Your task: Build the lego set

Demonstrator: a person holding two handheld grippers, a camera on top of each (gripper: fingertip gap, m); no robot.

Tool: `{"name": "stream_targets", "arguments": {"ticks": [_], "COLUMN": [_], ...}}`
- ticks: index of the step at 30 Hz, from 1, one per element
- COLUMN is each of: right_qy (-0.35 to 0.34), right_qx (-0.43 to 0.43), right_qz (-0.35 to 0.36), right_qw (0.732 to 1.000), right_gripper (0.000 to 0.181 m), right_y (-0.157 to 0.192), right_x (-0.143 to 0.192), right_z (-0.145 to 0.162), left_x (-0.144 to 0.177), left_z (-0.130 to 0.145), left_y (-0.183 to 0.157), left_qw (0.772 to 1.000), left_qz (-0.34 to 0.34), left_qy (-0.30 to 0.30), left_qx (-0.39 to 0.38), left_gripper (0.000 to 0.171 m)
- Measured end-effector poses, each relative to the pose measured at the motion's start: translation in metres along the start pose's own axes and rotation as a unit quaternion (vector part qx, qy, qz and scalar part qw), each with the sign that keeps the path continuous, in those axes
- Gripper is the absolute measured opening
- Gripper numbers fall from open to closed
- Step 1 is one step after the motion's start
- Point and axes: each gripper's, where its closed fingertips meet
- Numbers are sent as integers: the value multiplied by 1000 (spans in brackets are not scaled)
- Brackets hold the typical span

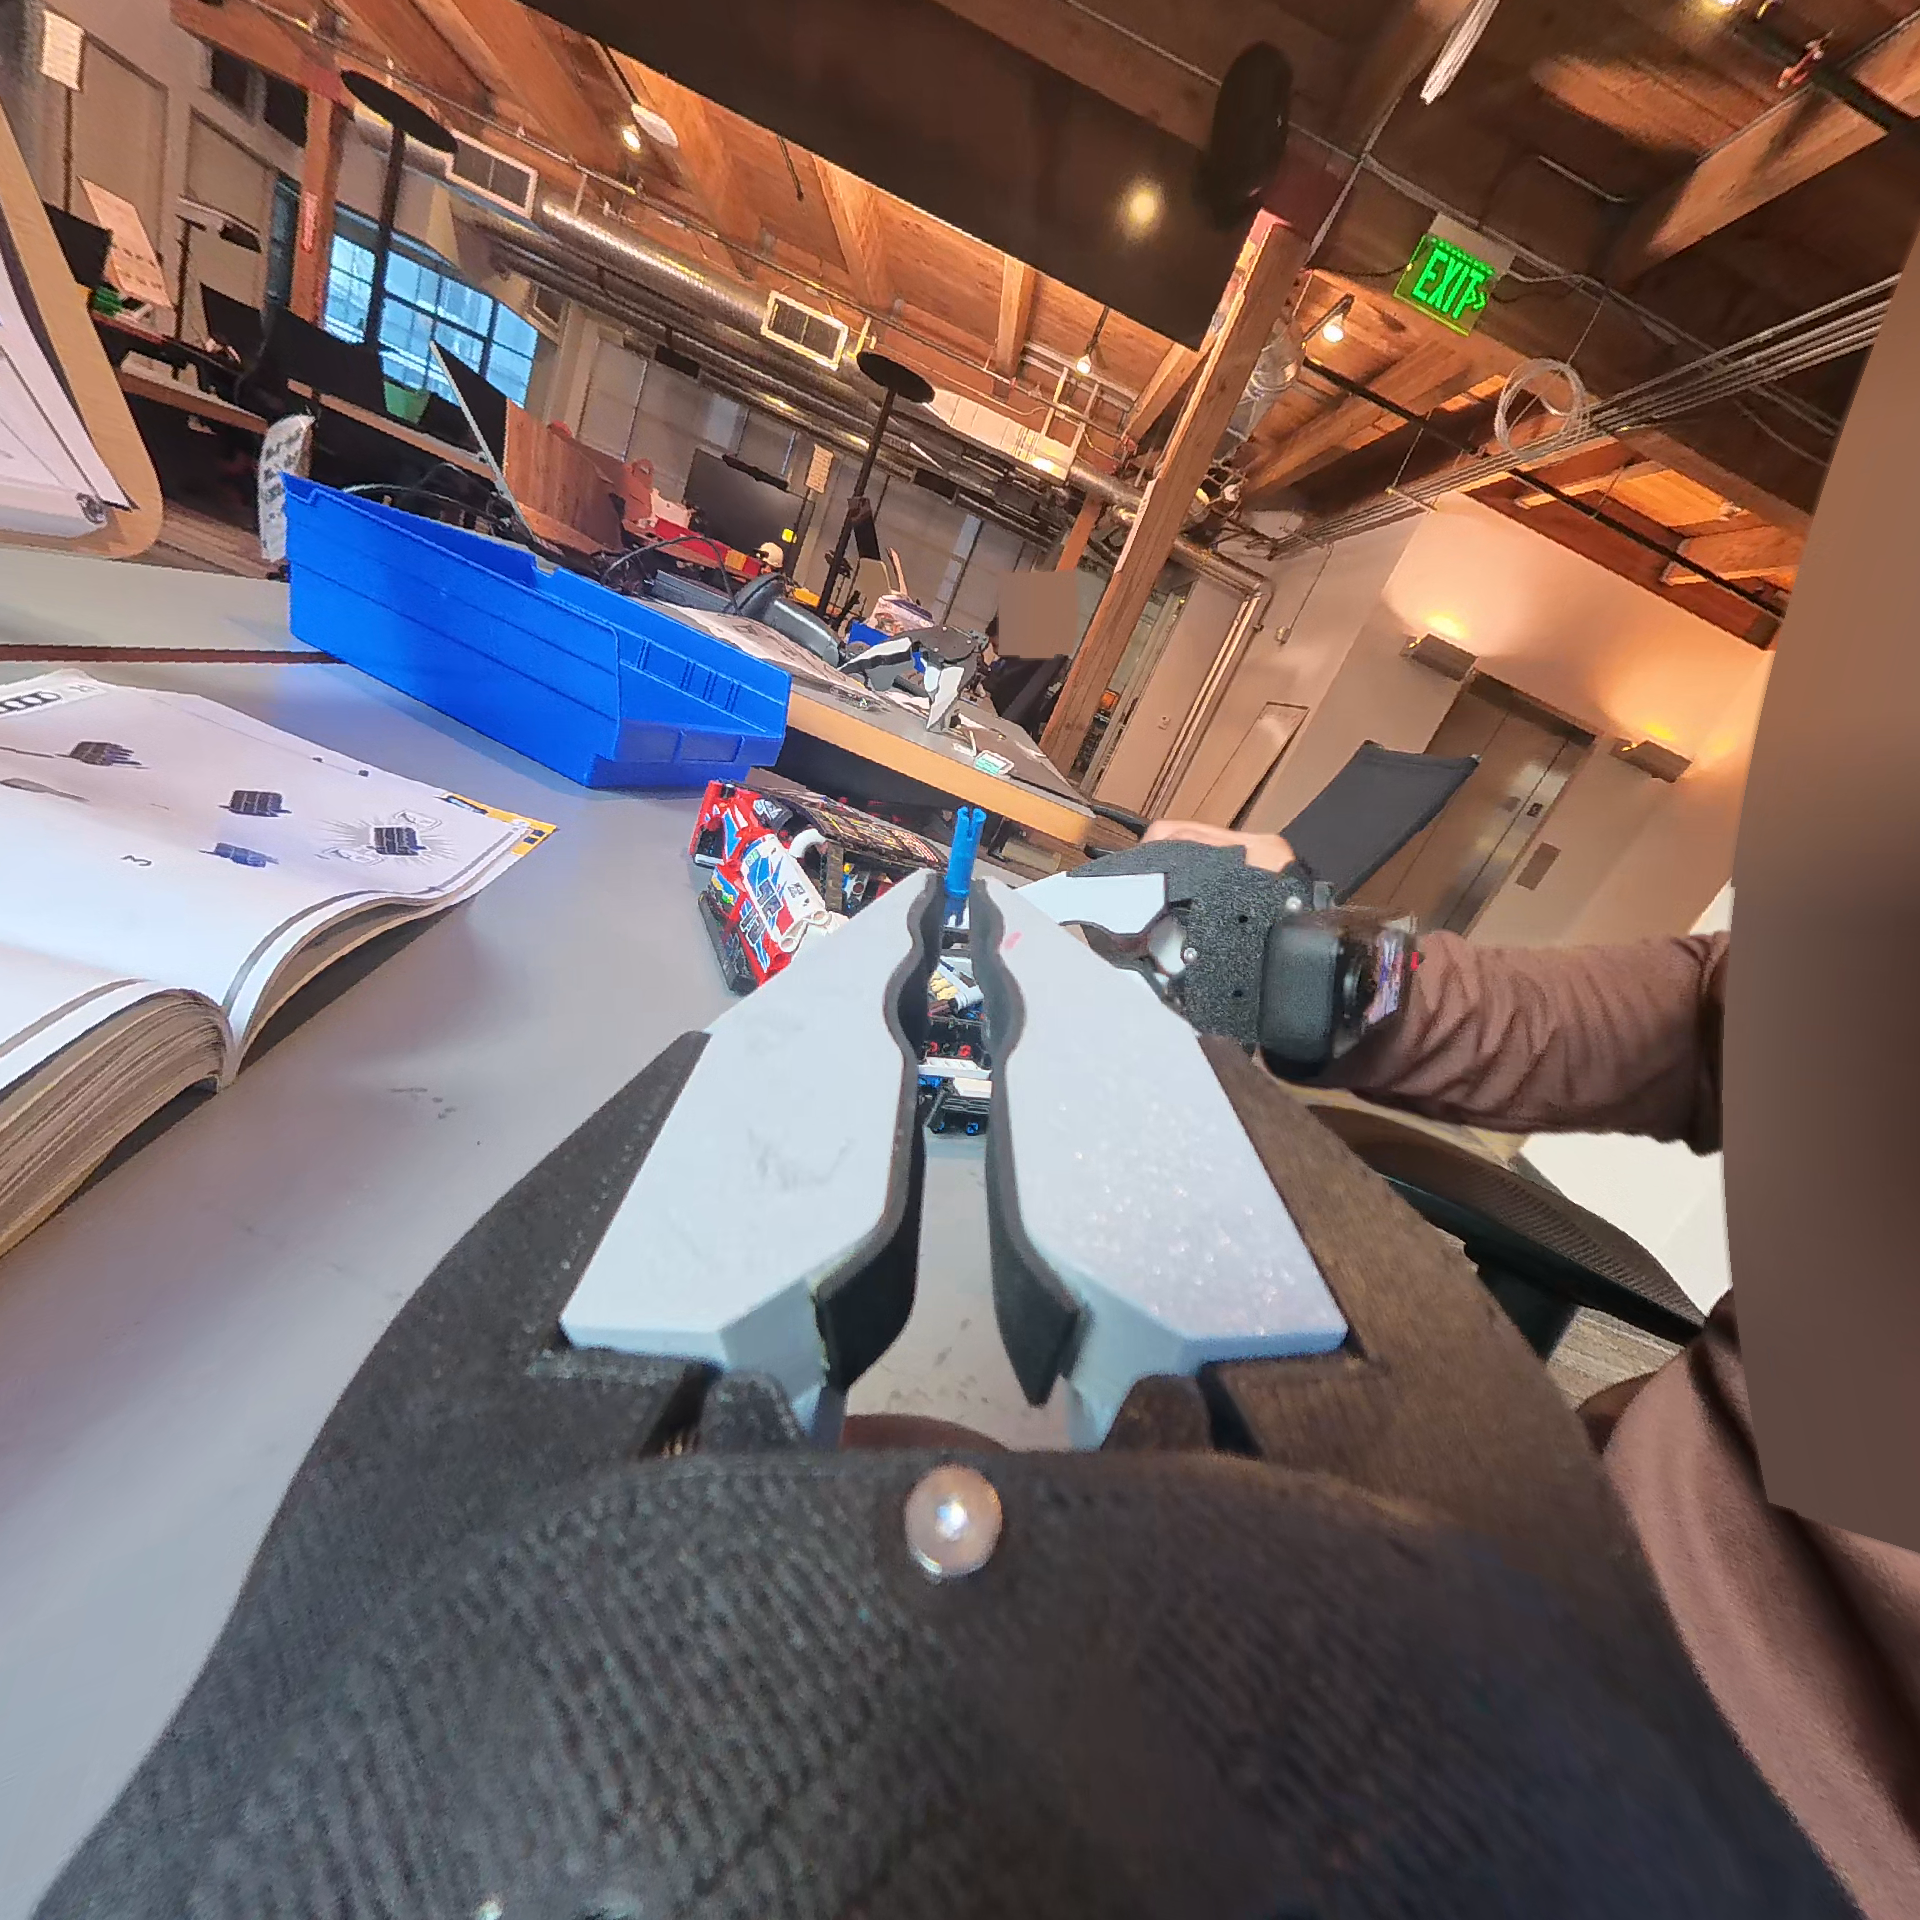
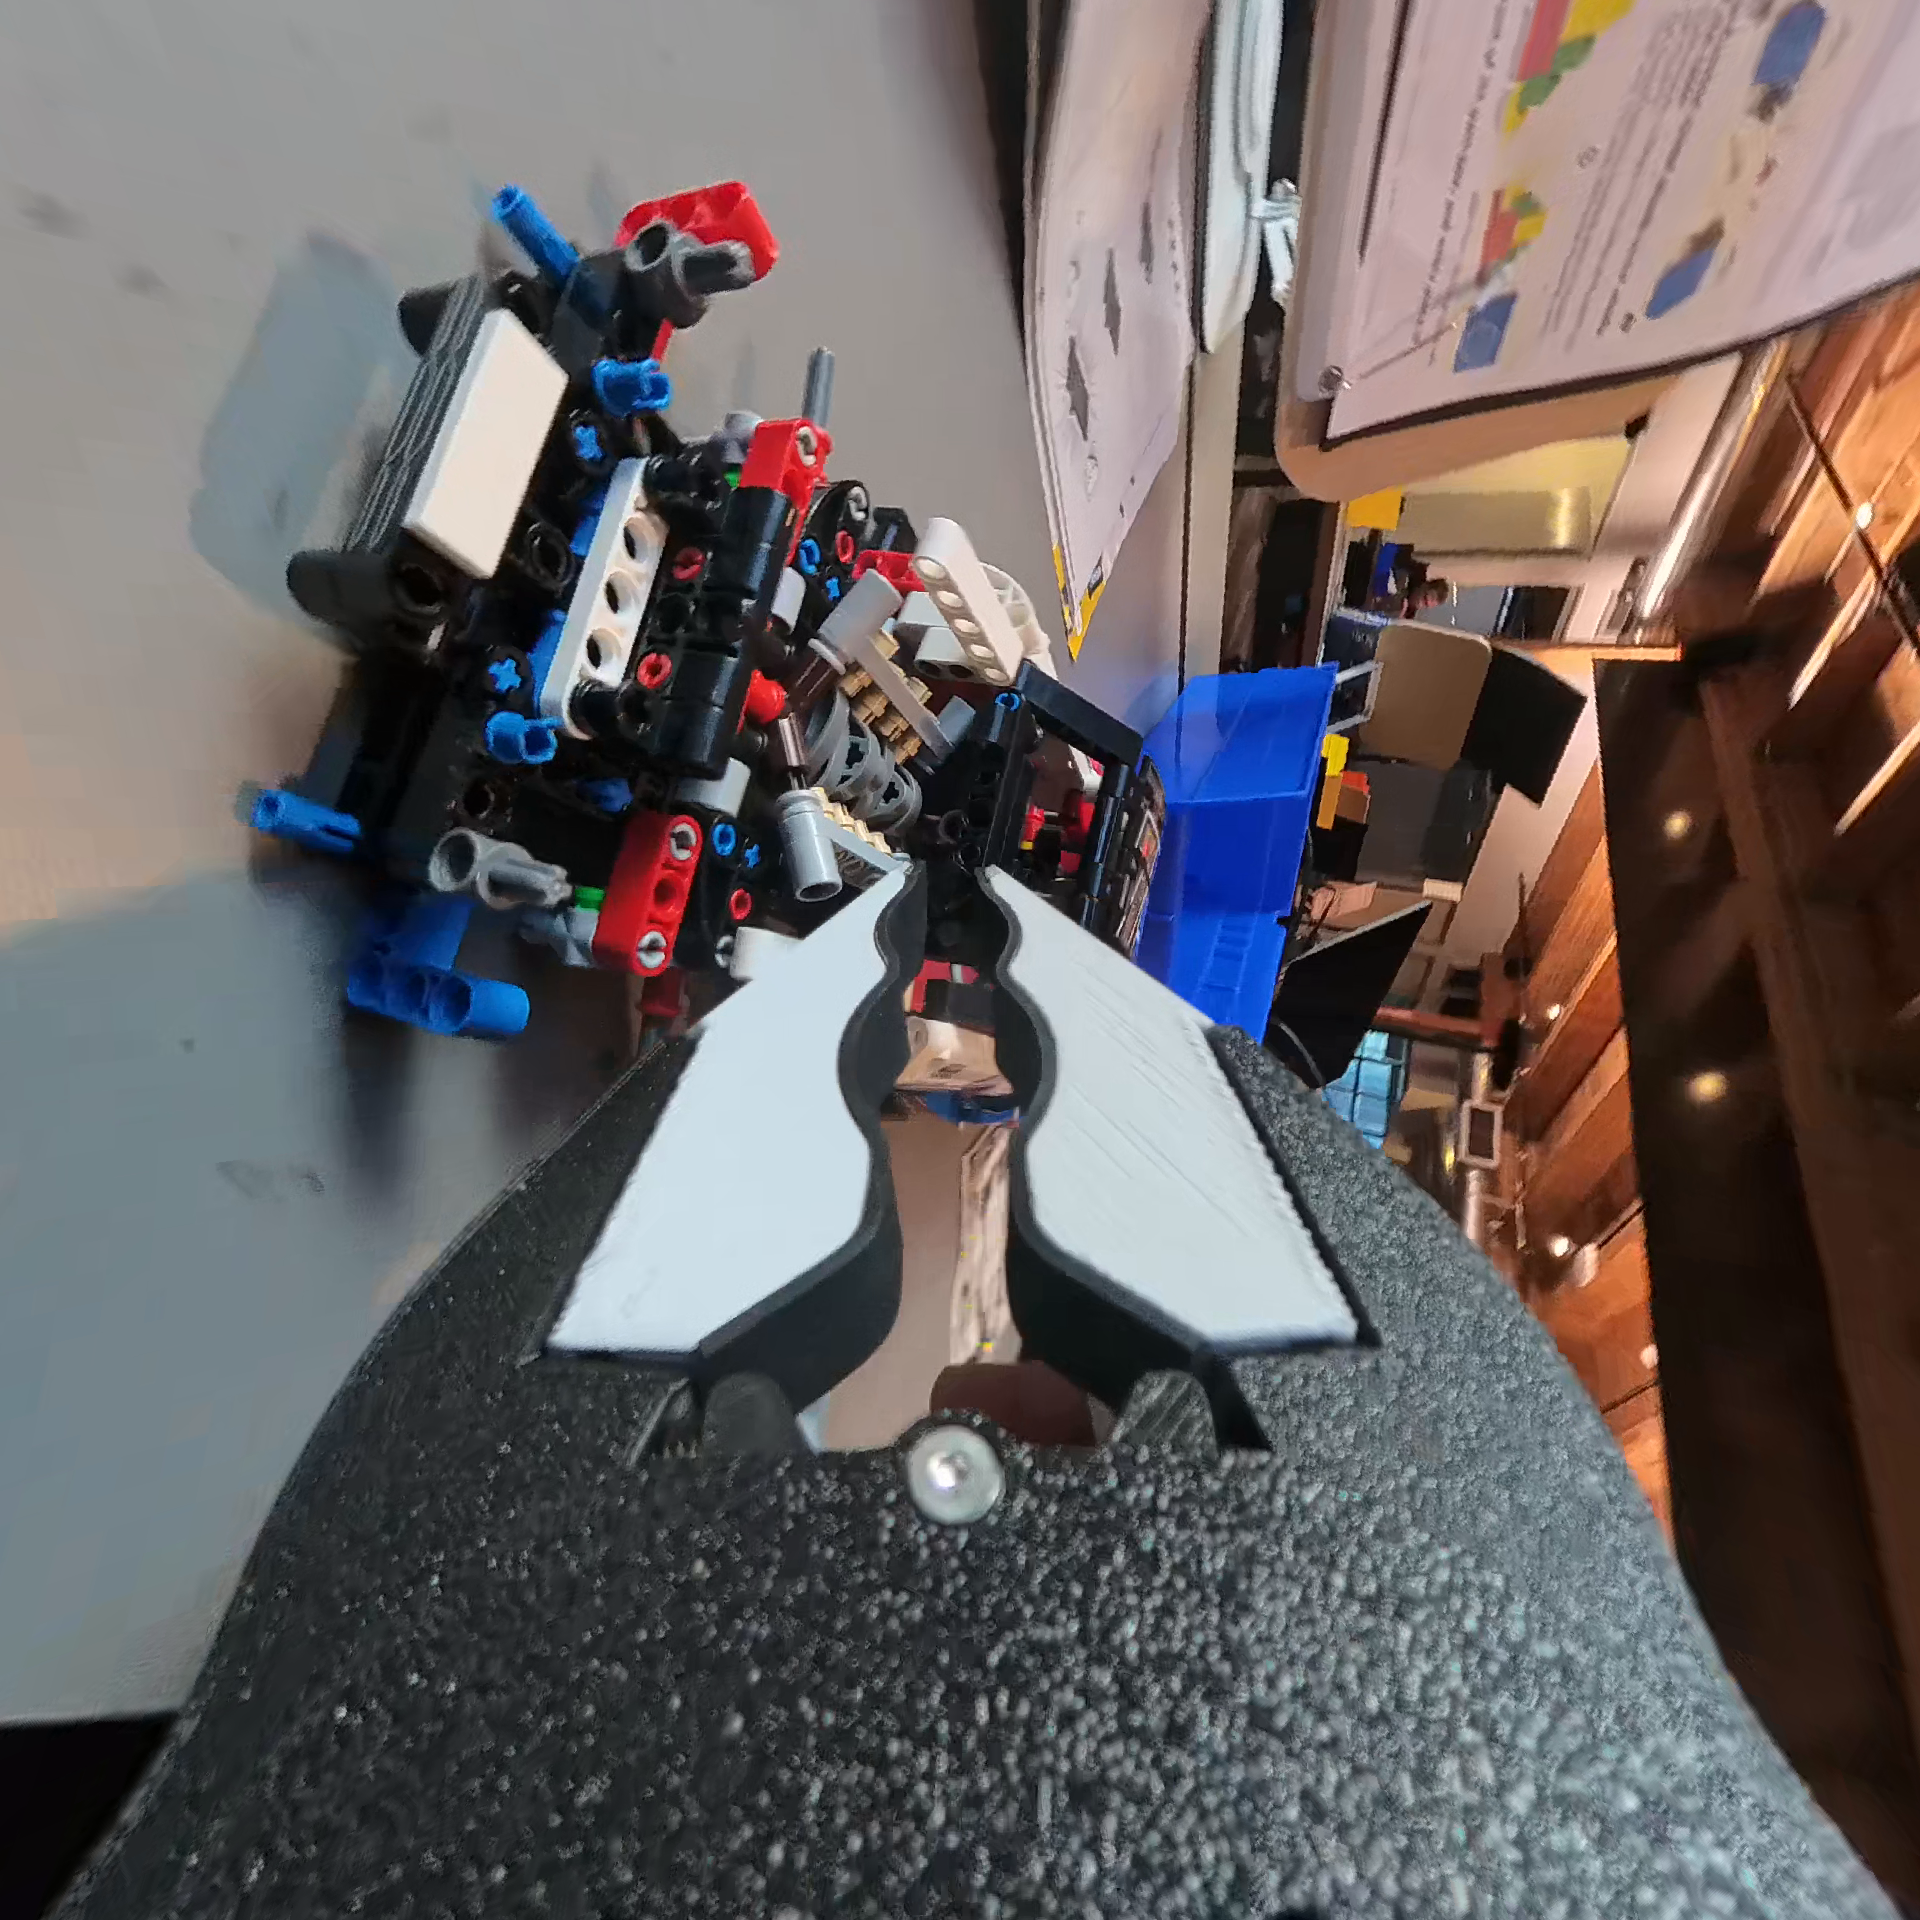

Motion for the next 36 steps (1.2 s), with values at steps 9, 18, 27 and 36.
{"name": "stream_targets", "arguments": {"ticks": [9, 18, 27, 36], "right_qy": [-10, -45, -42, -265], "right_qx": [180, 112, -99, -408], "right_qz": [-98, -126, -111, -182], "right_qw": [979, 985, 988, 855], "right_gripper": [9, 15, 13, 10], "right_y": [2, -12, -32, -35], "right_x": [0, 7, 29, 89], "right_z": [2, -7, 4, -146], "left_x": [0, -1, -2, -13], "left_z": [1, 1, 3, 4], "left_y": [-1, -2, -4, -20], "left_qw": [1000, 1000, 1000, 984], "left_qz": [3, 5, 11, 59], "left_qy": [2, 3, 7, -62], "left_qx": [2, 5, 6, 154], "left_gripper": [2, 2, 2, 3]}}
Point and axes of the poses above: each gripper's, where its closed fingertips meet, x back along the fingers, z out of its underside, y = z × x across the jaws, and after that the axes turned 7 degrees about z, right-handed
